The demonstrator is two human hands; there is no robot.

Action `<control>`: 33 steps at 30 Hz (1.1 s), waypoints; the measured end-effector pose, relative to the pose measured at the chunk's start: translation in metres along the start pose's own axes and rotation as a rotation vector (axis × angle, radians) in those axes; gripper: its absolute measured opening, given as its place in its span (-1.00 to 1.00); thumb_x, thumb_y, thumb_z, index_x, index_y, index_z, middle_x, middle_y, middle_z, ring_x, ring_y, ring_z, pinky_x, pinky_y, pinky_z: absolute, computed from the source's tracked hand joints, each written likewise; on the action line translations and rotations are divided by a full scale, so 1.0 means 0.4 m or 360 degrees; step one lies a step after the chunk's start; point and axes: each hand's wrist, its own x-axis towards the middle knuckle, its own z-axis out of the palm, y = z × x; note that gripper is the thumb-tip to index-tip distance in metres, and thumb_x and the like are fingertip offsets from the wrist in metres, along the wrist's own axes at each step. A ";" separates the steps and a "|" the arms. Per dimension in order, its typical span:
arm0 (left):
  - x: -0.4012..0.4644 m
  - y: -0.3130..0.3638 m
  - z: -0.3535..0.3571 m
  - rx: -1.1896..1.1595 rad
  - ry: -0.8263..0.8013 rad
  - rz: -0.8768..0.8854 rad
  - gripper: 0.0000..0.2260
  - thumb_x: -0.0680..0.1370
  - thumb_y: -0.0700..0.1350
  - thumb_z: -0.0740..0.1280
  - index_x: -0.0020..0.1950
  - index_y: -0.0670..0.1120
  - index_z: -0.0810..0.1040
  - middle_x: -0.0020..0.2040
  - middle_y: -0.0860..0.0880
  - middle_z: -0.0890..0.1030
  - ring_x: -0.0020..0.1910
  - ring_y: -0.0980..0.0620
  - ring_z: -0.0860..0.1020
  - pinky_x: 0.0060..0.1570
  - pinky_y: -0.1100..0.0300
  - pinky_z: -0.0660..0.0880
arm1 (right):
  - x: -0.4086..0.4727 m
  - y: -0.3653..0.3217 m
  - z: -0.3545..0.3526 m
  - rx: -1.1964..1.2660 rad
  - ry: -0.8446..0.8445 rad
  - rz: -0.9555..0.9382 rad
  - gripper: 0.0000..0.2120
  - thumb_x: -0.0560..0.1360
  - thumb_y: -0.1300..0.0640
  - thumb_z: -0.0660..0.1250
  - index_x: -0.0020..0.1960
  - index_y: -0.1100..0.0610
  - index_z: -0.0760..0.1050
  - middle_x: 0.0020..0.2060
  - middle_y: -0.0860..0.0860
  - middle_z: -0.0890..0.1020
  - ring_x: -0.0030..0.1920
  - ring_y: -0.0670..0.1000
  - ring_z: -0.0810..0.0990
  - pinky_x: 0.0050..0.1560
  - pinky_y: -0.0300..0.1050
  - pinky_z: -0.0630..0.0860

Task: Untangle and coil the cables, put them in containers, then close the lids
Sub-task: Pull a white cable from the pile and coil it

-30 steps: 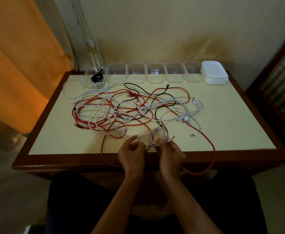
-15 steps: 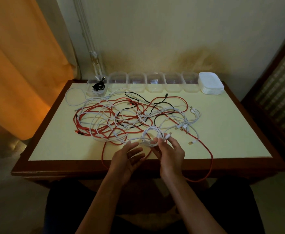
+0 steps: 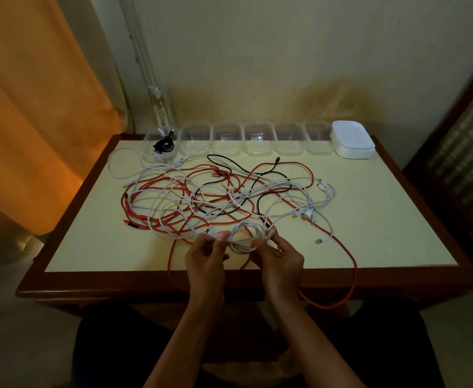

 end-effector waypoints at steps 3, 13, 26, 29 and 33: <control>-0.022 -0.001 0.022 -0.0187 0.0115 -0.0083 -0.90 0.59 -0.13 0.29 -0.09 -0.09 0.57 -0.10 -0.01 0.69 -0.04 0.02 0.64 -0.08 0.08 0.51 | 0.003 -0.013 0.014 0.0096 0.0089 0.0071 -0.76 0.48 0.30 0.45 0.14 0.15 0.64 -0.24 -0.09 0.70 -0.21 -0.08 0.72 -0.26 -0.17 0.65; 0.063 0.002 -0.003 -0.0835 0.0006 -0.1560 -0.93 0.55 -0.24 0.32 -0.04 -0.24 0.57 -0.29 -0.10 0.58 -0.35 0.09 0.49 -0.49 0.30 0.50 | -0.017 -0.040 0.035 0.0541 -0.0011 0.0184 -0.81 0.51 0.33 0.40 0.10 0.18 0.61 -0.24 0.07 0.73 -0.18 0.06 0.74 -0.25 -0.12 0.66; 0.087 -0.057 -0.030 -0.0858 -0.0504 -0.1117 -0.78 0.54 -0.42 0.20 -0.05 -0.21 0.61 -0.14 -0.12 0.59 -0.23 0.04 0.54 -0.36 0.30 0.50 | 0.009 -0.010 0.012 0.0114 -0.0110 0.0280 -0.75 0.50 0.30 0.43 0.18 0.24 0.63 -0.17 0.07 0.73 -0.18 0.01 0.73 -0.22 -0.11 0.67; 0.060 -0.065 -0.002 -0.0987 -0.0369 -0.1197 -0.80 0.56 -0.39 0.20 -0.06 -0.22 0.59 -0.20 -0.12 0.60 -0.31 0.04 0.59 -0.39 0.27 0.55 | 0.007 0.002 0.010 0.0079 -0.0018 0.0203 -0.75 0.49 0.32 0.44 0.16 0.23 0.64 -0.17 0.07 0.73 -0.18 0.00 0.73 -0.20 -0.11 0.67; 0.052 -0.060 0.018 -0.1085 -0.0225 -0.1273 -0.82 0.58 -0.37 0.15 -0.02 -0.28 0.55 -0.18 -0.16 0.58 -0.17 -0.05 0.54 -0.37 0.23 0.60 | 0.006 0.014 -0.002 0.0011 0.0021 0.0092 -0.76 0.48 0.36 0.42 0.14 0.27 0.64 -0.34 -0.06 0.72 -0.25 -0.04 0.72 -0.17 -0.12 0.67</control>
